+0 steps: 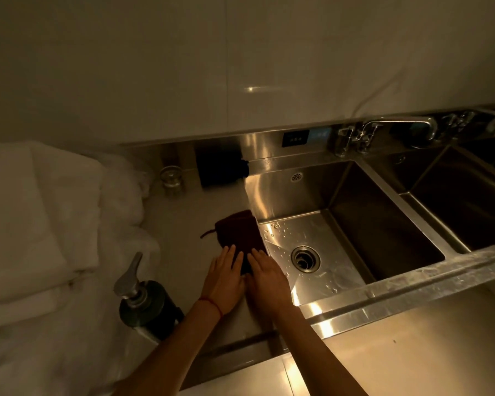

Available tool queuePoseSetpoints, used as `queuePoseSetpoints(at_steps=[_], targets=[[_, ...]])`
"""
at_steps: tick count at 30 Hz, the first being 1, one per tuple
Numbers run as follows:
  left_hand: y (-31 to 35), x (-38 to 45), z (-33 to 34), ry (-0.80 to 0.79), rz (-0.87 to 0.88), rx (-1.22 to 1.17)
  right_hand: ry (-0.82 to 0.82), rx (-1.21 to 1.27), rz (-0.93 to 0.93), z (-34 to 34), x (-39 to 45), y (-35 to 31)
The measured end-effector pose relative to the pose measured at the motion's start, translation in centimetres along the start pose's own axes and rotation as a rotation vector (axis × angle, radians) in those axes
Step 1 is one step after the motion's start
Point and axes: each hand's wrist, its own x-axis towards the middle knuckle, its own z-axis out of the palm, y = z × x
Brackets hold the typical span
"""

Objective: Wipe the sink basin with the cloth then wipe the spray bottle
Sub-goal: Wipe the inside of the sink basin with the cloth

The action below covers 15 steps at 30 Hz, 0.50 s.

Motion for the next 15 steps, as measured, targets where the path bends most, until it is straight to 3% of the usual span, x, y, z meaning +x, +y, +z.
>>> queuePoseSetpoints(at_steps=[6, 15], targets=[[0.5, 0.0, 1.6, -0.073, 0.009, 0.001, 0.066, -0.092, -0.075, 1.3, 0.2, 0.7], [1.9, 0.5, 2.0, -0.089, 0.036, 0.009, 0.017, -0.184, -0.067, 1.3, 0.9, 3.0]])
